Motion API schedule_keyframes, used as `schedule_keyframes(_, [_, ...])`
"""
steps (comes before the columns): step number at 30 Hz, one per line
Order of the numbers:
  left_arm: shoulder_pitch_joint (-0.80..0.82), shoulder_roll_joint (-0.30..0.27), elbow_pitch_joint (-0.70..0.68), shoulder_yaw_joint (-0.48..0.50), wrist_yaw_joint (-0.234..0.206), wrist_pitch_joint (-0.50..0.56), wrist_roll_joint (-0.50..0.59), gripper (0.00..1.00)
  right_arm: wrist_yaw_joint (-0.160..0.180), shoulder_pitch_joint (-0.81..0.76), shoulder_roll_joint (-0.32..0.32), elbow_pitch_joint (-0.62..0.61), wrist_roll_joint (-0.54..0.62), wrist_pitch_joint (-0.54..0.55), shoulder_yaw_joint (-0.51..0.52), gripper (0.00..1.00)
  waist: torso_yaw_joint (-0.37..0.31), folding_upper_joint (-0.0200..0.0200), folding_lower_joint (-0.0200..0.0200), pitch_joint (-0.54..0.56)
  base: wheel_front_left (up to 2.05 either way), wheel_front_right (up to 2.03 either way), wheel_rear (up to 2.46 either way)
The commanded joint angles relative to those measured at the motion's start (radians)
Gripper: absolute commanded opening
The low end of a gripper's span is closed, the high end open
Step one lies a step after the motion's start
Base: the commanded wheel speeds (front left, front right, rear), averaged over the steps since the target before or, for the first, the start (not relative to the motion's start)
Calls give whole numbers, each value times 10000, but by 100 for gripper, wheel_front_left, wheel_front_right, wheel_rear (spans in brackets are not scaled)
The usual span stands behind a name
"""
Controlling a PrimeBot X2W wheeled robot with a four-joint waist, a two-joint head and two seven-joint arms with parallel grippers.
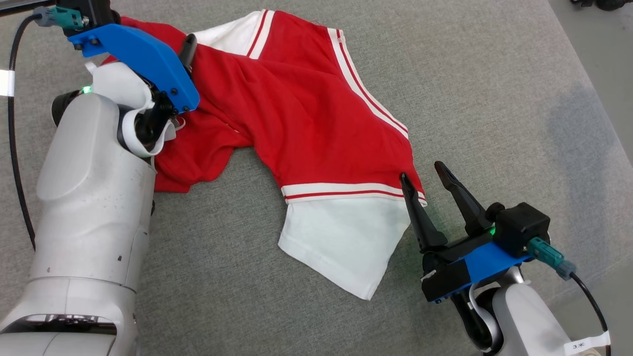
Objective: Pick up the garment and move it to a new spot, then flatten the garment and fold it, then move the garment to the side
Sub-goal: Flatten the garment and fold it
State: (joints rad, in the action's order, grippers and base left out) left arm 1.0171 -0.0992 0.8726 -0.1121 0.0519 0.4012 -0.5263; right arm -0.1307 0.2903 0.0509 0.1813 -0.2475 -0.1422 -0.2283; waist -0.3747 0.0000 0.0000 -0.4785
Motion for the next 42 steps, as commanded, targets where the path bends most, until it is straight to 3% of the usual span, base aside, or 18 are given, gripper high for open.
schedule_keyframes(1, [195, -74, 12, -67, 33, -125, 90, 30, -1, 41, -8, -43, 19, -66, 46, 100, -18, 0, 0, -52, 0, 0, 0])
schedule_keyframes(2, [202, -76, 22, -99, 74, -167, 88, 0, -1, 7, -6, -41, 36, -75, 92, 100, 7, 0, 0, -56, 0, 0, 0])
schedule_keyframes(6, [131, -26, -25, -130, 206, -345, 0, 0, -3, -87, -8, -21, 51, -63, 249, 100, 205, 0, 0, -7, 0, 0, 0])
schedule_keyframes(11, [-450, 206, -800, -211, 519, -1455, -295, 0, -1, -172, -8, -71, 171, -8, 544, 100, 859, 0, 0, 310, 0, 0, 0])
schedule_keyframes(20, [-3994, 474, -4696, -1267, 772, -2689, -1582, 0, -3, -583, 0, -426, 685, 494, 1409, 100, 2586, 0, 0, 1503, 0, 0, 0])
schedule_keyframes(24, [-5789, 472, -6513, -1603, 417, -2697, -1794, 0, -3, -881, -2, -707, 872, 762, 1777, 100, 3330, 0, 0, 2027, 0, 0, 0])
schedule_keyframes(29, [-7716, 279, -7879, -1753, -373, -2579, -1512, 0, -3, -1274, 1, -1014, 922, 1088, 2087, 100, 3977, 0, 0, 2510, 0, 0, 0])
schedule_keyframes(36, [-9570, 202, -8525, -1966, -945, -2591, -1443, 0, -3, -1774, 0, -1365, 908, 1381, 2353, 100, 4462, 0, 0, 2886, 0, 0, 0])
schedule_keyframes(42, [-10045, -159, -8572, -2319, -1195, -2609, -781, 0, -3, -1891, 0, -1520, 919, 1544, 2411, 100, 4605, 0, 0, 3063, 0, 0, 0])
